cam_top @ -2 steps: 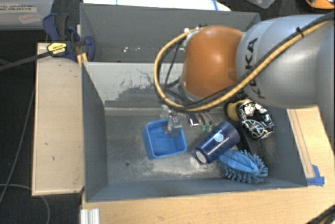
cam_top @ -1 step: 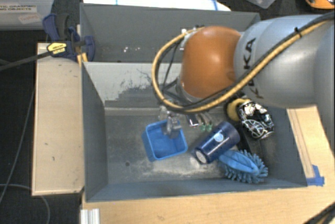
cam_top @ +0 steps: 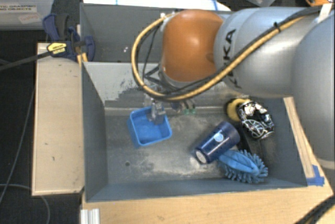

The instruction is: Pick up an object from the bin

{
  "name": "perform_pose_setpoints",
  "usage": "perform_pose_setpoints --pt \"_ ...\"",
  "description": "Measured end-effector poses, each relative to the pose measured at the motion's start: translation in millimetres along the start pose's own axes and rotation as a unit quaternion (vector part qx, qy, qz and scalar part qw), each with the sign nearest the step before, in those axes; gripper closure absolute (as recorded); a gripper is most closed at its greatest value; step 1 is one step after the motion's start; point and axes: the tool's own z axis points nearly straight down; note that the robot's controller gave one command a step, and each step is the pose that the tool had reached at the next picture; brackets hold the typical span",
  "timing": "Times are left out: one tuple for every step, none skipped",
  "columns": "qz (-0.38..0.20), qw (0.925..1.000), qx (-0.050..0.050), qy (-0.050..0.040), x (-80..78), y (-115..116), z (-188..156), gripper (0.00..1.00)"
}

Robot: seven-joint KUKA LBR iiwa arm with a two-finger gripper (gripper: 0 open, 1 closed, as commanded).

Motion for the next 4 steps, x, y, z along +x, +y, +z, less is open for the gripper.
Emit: perform_pose_setpoints --pt "-0.008 1.0 0.001 0.004 34.8 -30.4 -87.2 1.0" --pt "0.103 0.9946 0.0 0.0042 25.1 -17.1 -12.8 1.0" --pt "0.037 0.9993 0.001 0.0054 33.8 -27.3 -31.0 1.0" --pt "0.137 0.9906 0.0 0.0052 23.9 -9.2 41.9 1.0"
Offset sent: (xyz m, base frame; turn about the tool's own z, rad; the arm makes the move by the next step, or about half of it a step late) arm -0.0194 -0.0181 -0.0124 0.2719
